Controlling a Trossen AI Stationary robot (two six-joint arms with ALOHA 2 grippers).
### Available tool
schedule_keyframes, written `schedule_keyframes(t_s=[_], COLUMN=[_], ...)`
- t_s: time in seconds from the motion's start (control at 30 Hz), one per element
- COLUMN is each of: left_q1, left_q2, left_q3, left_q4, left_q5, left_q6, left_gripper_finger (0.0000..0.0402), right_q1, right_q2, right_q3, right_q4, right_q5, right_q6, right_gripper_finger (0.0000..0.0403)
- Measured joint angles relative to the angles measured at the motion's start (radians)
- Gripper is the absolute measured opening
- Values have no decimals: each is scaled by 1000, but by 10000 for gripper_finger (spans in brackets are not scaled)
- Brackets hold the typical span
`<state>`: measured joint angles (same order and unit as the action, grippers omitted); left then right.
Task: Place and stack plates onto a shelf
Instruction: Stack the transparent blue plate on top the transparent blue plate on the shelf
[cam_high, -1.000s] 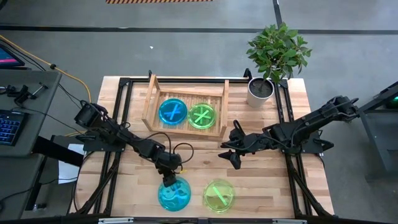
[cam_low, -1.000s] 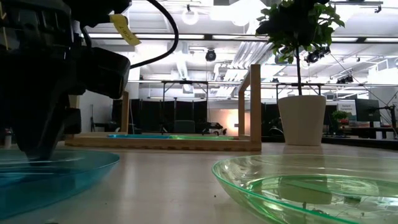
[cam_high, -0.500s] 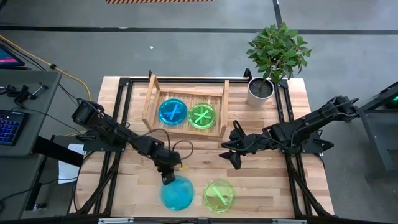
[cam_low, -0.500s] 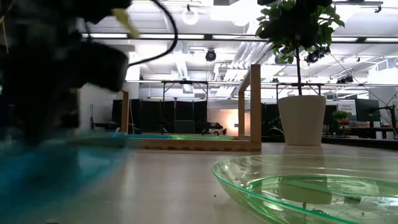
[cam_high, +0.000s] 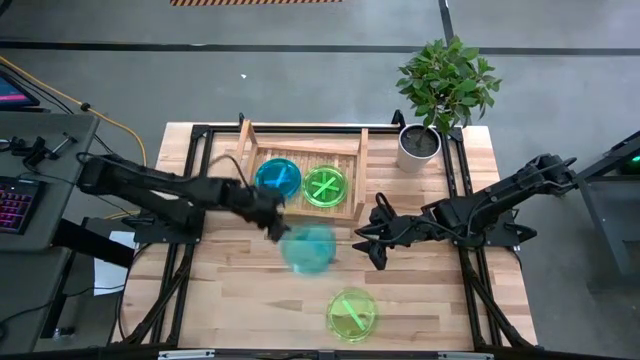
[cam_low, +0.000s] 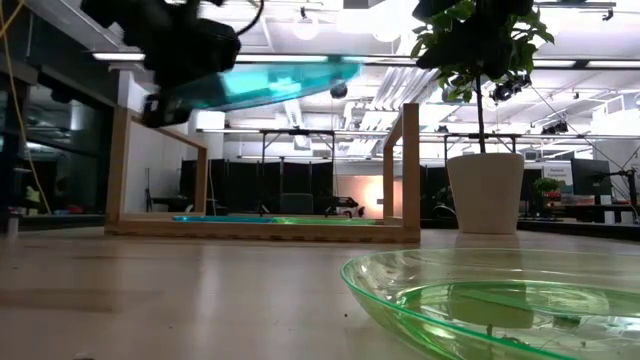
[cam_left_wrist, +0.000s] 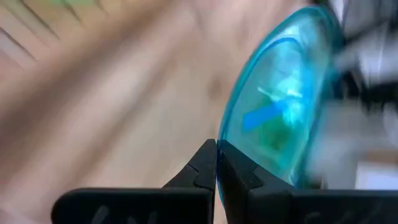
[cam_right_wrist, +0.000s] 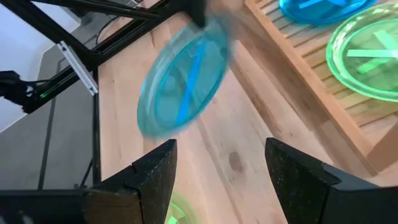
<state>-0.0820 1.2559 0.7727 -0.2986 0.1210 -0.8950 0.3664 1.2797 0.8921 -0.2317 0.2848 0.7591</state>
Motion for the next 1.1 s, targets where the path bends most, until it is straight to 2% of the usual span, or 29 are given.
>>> schedule_keyframes(t_s=[0.13, 0.23, 0.3, 0.5, 0.7, 0.9, 0.97, 1.1], left_q1=[127, 182, 181, 86, -103, -303, -330, -310], left_q2=[-63, -80, -77, -33, 5, 117, 161, 228], left_q3=[1, 0, 0, -1, 0, 0, 0, 0], left_q4=[-12, -30, -25, -4, -43, -174, -161, -65], left_q5=[-160, -326, -435, -695, -933, -1035, -1029, -1043], left_q6=[-9, -101, -194, -456, -825, -1325, -1344, -1345], left_gripper_finger=[0, 0, 0, 0, 0, 0, 0, 0], right_q1=[-7, -14, -14, -14, -14, -16, -21, -38], right_q2=[0, 0, 0, 0, 0, 0, 0, 0], right_q3=[0, 0, 0, 0, 0, 0, 0, 0], right_q4=[-6, -12, -18, -24, -49, -64, -65, -65], right_q5=[3, 2, 2, 1, 0, 0, 0, -7], right_q6=[0, 0, 0, -2, -8, -18, -26, -25], right_gripper_finger=[228, 228, 228, 228, 228, 228, 228, 228])
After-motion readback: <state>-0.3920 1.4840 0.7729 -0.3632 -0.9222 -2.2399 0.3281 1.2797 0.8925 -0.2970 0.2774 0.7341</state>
